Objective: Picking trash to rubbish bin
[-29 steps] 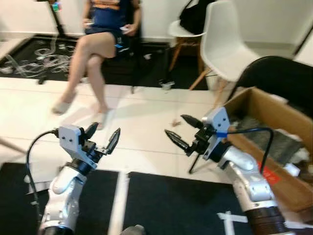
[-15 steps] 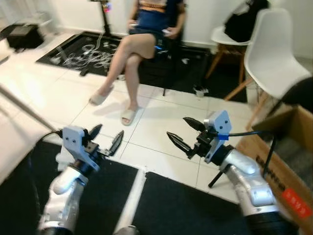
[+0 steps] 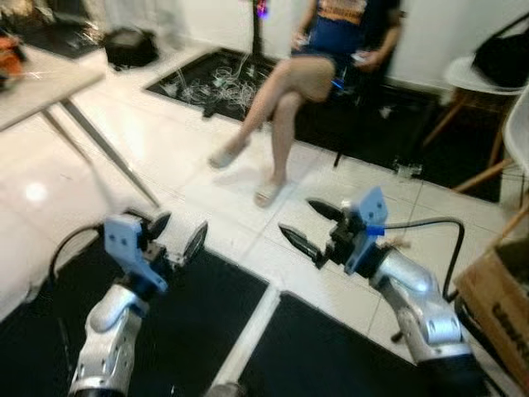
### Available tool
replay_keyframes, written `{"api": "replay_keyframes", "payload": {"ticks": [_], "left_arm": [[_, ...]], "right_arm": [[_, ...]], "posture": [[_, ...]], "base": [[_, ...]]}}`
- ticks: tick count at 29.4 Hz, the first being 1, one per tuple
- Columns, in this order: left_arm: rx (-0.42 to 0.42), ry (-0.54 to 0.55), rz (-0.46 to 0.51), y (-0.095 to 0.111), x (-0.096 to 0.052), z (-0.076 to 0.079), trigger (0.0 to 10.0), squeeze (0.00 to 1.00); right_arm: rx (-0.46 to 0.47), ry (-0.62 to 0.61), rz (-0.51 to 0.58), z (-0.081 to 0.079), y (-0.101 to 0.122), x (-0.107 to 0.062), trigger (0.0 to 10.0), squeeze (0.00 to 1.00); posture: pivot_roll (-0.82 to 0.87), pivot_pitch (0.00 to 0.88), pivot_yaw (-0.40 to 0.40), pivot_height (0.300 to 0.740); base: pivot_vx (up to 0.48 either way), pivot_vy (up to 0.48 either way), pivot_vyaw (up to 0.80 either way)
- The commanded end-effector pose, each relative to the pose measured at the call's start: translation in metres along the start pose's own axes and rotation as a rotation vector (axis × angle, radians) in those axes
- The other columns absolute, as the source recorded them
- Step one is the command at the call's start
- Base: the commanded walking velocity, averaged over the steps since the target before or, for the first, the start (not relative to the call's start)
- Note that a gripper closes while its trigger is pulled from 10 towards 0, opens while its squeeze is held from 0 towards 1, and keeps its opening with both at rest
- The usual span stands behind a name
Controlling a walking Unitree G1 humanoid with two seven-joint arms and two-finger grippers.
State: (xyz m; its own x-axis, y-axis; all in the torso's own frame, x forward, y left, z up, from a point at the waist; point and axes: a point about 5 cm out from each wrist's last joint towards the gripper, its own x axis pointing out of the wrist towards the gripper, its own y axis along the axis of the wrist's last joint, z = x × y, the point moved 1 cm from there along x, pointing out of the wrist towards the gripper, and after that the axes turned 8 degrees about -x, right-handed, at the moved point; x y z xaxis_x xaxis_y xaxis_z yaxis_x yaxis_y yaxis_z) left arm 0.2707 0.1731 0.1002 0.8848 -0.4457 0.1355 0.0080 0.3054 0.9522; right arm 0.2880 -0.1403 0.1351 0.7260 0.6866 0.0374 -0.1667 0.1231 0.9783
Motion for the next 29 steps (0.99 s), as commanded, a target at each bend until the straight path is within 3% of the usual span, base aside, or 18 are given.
{"api": "replay_keyframes", "payload": {"ticks": [1, 29], "left_arm": [[0.003, 0.019, -0.034, -0.0058, -0.0047, -0.0043, 10.0, 0.00], [0.013, 0.020, -0.025, -0.0062, -0.0001, -0.0011, 10.0, 0.00]], "right_arm": [[0.005, 0.018, 0.008, -0.0046, 0.0005, 0.0035, 10.0, 0.00], [0.008, 0.018, 0.000, -0.0025, -0.0003, 0.0027, 10.0, 0.00]], "posture": [[0.02, 0.000, 0.023, 0.740], [0.02, 0.000, 0.001, 0.740]], "base": [[0.000, 0.000, 0.79], [0.000, 0.000, 0.79]]}}
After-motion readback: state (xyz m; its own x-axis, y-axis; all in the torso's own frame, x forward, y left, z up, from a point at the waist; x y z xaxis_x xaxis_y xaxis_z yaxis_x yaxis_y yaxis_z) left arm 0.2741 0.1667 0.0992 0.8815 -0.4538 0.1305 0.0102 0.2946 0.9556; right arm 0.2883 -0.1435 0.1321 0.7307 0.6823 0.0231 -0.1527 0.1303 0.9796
